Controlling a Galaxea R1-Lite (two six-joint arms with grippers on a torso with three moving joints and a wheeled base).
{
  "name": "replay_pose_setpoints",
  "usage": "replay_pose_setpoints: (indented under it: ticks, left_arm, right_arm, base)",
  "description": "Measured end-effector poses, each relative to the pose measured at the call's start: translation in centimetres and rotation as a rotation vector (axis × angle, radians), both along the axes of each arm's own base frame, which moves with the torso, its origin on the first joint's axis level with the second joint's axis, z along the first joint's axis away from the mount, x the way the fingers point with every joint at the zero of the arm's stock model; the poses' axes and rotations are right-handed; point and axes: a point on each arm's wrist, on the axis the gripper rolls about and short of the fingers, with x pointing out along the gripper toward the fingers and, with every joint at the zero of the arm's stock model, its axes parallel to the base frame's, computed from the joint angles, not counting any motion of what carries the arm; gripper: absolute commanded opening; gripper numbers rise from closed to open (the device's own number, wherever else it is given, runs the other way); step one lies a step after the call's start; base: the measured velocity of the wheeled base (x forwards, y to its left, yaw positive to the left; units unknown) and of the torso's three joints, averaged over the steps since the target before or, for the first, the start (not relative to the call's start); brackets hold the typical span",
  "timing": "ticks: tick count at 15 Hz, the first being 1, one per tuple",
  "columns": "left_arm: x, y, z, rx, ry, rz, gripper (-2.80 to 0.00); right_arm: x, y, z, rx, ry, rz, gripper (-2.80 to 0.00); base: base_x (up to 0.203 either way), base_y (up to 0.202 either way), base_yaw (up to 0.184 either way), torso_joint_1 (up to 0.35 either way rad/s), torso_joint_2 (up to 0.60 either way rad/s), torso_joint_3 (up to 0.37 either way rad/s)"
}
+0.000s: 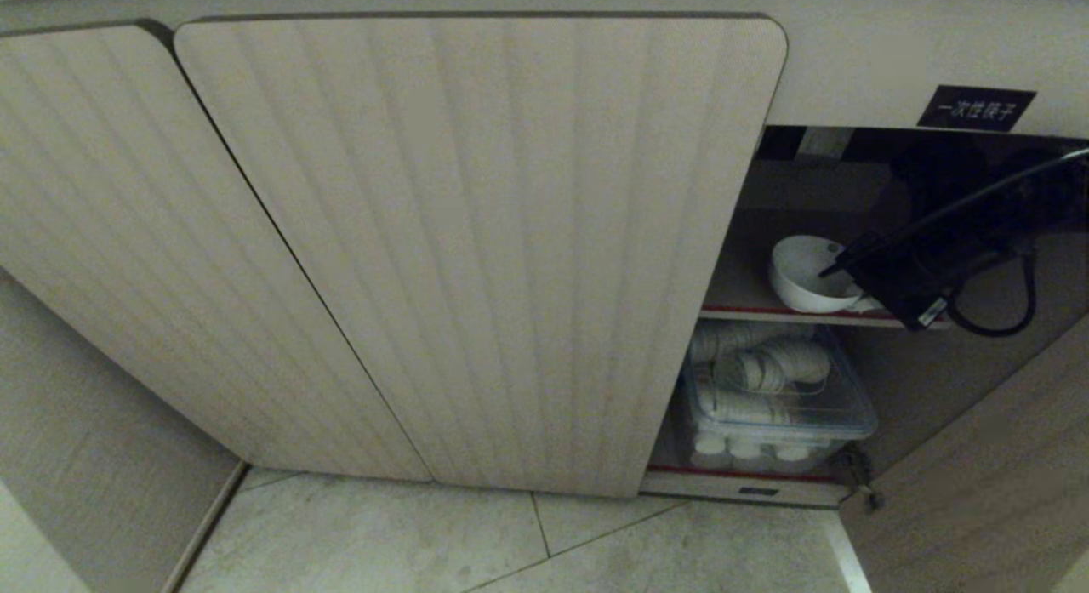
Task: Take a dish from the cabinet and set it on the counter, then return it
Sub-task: Put it back into the cabinet
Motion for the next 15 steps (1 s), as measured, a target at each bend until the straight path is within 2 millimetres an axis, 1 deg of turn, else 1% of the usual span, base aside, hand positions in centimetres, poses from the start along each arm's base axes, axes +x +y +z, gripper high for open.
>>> replay_pose_setpoints:
  ticks: [15]
  left_arm:
    - [0.0, 0.0, 0.0, 0.0, 0.0, -0.001, -2.8]
  right_arm:
    - [0.88, 0.01, -0.97, -0.006, 0.017, -0.004, -2.8]
  base:
    - [0.0, 0.0, 0.0, 0.0, 0.0, 0.0]
